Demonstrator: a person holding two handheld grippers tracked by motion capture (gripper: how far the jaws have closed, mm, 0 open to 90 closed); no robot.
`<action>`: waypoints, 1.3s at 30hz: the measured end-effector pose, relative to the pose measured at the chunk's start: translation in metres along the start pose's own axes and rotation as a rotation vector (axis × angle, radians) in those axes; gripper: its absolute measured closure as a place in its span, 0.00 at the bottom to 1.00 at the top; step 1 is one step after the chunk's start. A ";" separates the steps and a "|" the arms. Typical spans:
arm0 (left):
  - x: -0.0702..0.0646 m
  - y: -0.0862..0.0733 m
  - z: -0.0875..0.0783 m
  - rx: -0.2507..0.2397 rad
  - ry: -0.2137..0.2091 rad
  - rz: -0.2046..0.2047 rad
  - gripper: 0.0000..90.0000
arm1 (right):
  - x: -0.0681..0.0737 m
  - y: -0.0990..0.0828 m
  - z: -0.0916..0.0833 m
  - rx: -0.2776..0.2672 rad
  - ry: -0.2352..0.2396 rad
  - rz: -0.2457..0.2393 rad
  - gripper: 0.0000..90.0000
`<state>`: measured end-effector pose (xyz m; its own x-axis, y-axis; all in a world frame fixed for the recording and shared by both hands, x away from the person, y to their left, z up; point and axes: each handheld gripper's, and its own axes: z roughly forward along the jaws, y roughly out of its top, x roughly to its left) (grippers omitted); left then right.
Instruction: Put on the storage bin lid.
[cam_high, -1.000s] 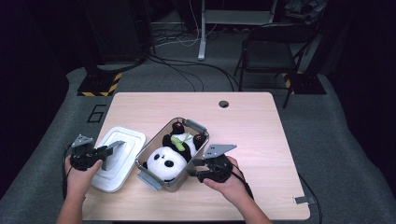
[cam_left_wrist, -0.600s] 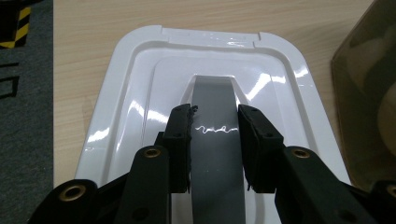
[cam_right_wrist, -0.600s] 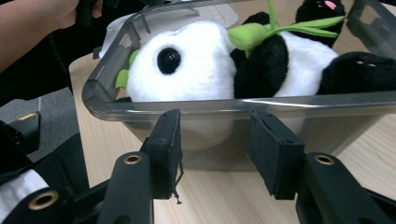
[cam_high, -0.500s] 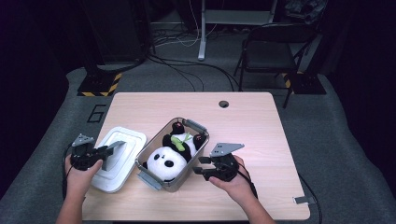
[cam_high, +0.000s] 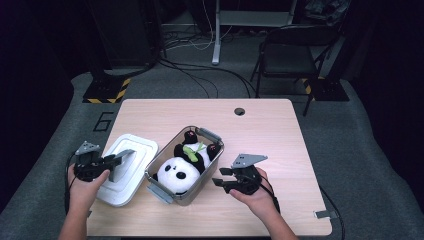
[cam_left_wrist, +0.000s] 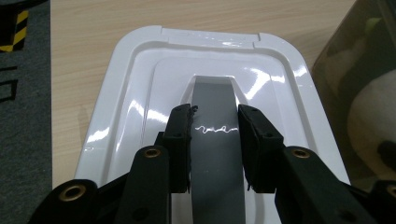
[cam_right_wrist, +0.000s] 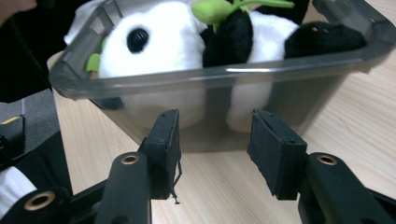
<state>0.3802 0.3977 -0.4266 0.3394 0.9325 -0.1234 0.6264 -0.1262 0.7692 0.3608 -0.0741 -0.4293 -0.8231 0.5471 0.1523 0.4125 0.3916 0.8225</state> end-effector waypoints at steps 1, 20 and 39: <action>0.000 0.000 0.000 -0.009 0.002 0.000 0.74 | -0.001 -0.001 0.000 0.004 -0.003 0.000 0.58; -0.005 0.022 -0.015 -0.013 0.009 0.024 0.74 | -0.014 -0.012 -0.002 0.014 -0.021 0.039 0.58; -0.025 0.057 -0.037 -0.030 -0.037 0.040 0.74 | -0.017 -0.013 -0.002 0.013 -0.027 0.043 0.58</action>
<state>0.3816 0.3795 -0.3567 0.3898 0.9137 -0.1144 0.5903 -0.1526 0.7926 0.3685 -0.0903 -0.4416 -0.7935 0.5836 0.1725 0.4528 0.3769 0.8080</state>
